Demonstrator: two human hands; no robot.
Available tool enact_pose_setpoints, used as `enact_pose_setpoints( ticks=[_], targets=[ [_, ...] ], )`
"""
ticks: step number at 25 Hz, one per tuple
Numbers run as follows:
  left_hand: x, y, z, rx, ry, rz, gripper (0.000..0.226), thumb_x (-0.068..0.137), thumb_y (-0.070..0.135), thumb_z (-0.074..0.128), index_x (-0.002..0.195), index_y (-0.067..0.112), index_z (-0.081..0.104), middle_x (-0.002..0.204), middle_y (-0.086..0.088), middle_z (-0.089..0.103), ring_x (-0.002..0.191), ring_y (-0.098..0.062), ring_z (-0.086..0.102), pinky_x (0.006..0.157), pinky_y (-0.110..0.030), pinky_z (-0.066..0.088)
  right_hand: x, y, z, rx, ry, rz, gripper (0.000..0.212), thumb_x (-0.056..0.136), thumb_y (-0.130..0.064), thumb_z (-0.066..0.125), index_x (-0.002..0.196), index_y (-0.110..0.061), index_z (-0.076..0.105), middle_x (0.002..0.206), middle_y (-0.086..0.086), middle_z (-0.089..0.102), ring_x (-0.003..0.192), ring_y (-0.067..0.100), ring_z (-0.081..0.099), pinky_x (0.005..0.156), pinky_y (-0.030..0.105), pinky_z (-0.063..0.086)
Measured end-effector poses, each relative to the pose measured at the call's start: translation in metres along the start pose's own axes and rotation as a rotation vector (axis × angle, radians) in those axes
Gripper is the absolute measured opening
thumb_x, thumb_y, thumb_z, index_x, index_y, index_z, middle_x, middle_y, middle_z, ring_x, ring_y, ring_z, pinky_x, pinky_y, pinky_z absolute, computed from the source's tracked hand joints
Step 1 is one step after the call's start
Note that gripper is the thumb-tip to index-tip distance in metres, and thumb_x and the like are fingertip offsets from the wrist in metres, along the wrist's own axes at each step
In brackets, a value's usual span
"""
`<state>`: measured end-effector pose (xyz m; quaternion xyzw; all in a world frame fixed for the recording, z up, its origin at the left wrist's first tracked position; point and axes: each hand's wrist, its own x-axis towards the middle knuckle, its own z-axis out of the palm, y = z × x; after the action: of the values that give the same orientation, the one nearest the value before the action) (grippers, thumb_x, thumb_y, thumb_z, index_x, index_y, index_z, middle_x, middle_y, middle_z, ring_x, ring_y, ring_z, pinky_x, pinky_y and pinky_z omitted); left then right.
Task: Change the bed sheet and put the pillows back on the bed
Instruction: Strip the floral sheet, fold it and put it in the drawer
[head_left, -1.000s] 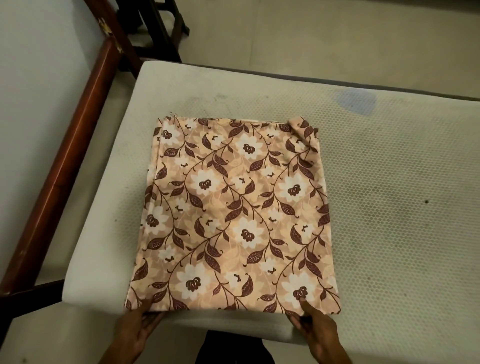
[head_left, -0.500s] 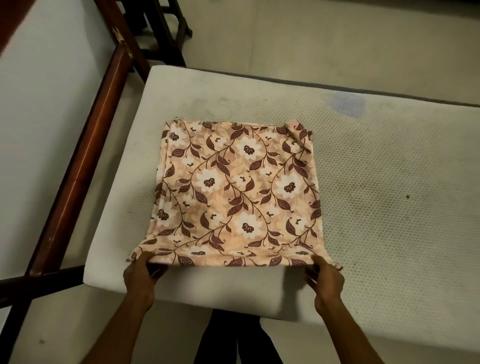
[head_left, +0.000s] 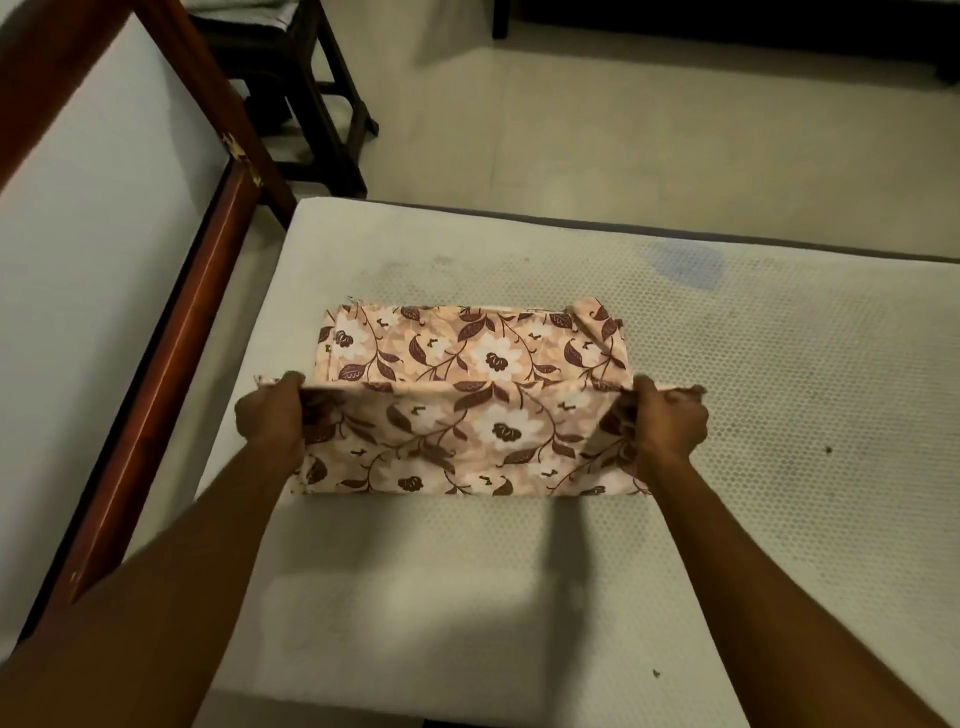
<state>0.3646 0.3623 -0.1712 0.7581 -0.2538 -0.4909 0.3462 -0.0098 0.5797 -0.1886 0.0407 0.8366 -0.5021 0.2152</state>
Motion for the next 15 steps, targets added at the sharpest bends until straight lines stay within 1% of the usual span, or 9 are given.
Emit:
enact_pose_setpoints(
  ticks=[2,4,6,7,9,11,12,13,15],
  targets=[
    [0.03,0.012,0.029,0.018,-0.045,-0.011,0.024,0.092,0.02,0.075,0.104,0.0,0.069,0.084,-0.014,0.077,0.062,-0.024,0.076,0.064,-0.047,0.065,0.029,-0.012,0.029,-0.04,-0.006,-0.016,0.045,0.067,-0.054,0.076,0.059,-0.011,0.068,0.058,0.002,0.072,0.058,0.027,0.074,0.072,0.052,0.064],
    [0.063,0.016,0.058,0.071,-0.074,0.009,0.026,0.089,0.022,0.076,0.102,0.0,0.071,0.079,-0.015,0.077,0.061,-0.027,0.075,0.055,-0.046,0.064,0.059,-0.019,0.06,-0.117,0.0,-0.05,0.05,0.066,-0.058,0.072,0.059,-0.009,0.068,0.057,0.002,0.071,0.059,0.027,0.073,0.072,0.051,0.064],
    [0.097,0.016,0.089,0.124,-0.055,0.041,0.033,0.083,0.026,0.08,0.101,0.0,0.073,0.08,-0.016,0.077,0.063,-0.03,0.076,0.051,-0.045,0.061,0.083,-0.026,0.089,-0.189,-0.005,-0.096,0.048,0.074,-0.055,0.073,0.061,-0.009,0.067,0.064,0.005,0.071,0.069,0.028,0.073,0.079,0.046,0.063],
    [0.113,0.016,0.102,0.138,-0.042,0.058,0.034,0.082,0.027,0.082,0.101,0.0,0.073,0.081,-0.016,0.077,0.064,-0.031,0.076,0.05,-0.045,0.06,0.094,-0.028,0.101,-0.219,-0.012,-0.126,0.044,0.08,-0.05,0.075,0.067,-0.008,0.067,0.071,0.006,0.072,0.079,0.029,0.073,0.083,0.039,0.06],
    [0.144,0.011,0.129,0.145,-0.032,0.08,0.036,0.08,0.029,0.083,0.099,0.0,0.073,0.083,-0.016,0.077,0.065,-0.033,0.076,0.047,-0.041,0.057,0.119,-0.024,0.127,-0.27,-0.017,-0.169,0.039,0.09,-0.042,0.074,0.09,-0.004,0.066,0.09,0.009,0.073,0.101,0.028,0.07,0.086,0.03,0.051],
    [0.168,0.003,0.152,0.146,-0.049,0.091,0.036,0.081,0.031,0.081,0.098,0.0,0.075,0.083,-0.013,0.077,0.066,-0.033,0.076,0.047,-0.035,0.055,0.137,-0.015,0.149,-0.334,0.0,-0.198,0.043,0.094,-0.041,0.071,0.109,-0.002,0.063,0.106,0.011,0.073,0.111,0.027,0.067,0.089,0.03,0.049],
    [0.173,-0.002,0.159,0.147,-0.061,0.114,0.034,0.083,0.032,0.079,0.099,0.002,0.076,0.081,-0.009,0.077,0.065,-0.029,0.076,0.051,-0.035,0.056,0.143,-0.008,0.158,-0.368,-0.011,-0.214,0.044,0.094,-0.042,0.069,0.113,-0.002,0.066,0.11,0.01,0.074,0.113,0.028,0.067,0.09,0.03,0.049],
    [0.176,-0.007,0.165,0.184,-0.069,0.186,0.032,0.085,0.034,0.076,0.102,0.007,0.078,0.084,-0.005,0.077,0.071,-0.024,0.076,0.06,-0.036,0.06,0.146,0.001,0.165,-0.394,-0.039,-0.256,0.041,0.094,-0.043,0.066,0.112,-0.006,0.071,0.113,0.009,0.074,0.113,0.029,0.068,0.09,0.029,0.049],
    [0.159,-0.023,0.164,0.347,-0.101,0.438,0.029,0.092,0.033,0.069,0.113,0.015,0.076,0.106,0.004,0.076,0.097,-0.014,0.072,0.088,-0.026,0.057,0.14,0.02,0.169,-0.449,-0.103,-0.432,0.036,0.096,-0.04,0.056,0.116,-0.018,0.077,0.117,0.005,0.075,0.113,0.029,0.068,0.097,0.034,0.049]
  ],
)
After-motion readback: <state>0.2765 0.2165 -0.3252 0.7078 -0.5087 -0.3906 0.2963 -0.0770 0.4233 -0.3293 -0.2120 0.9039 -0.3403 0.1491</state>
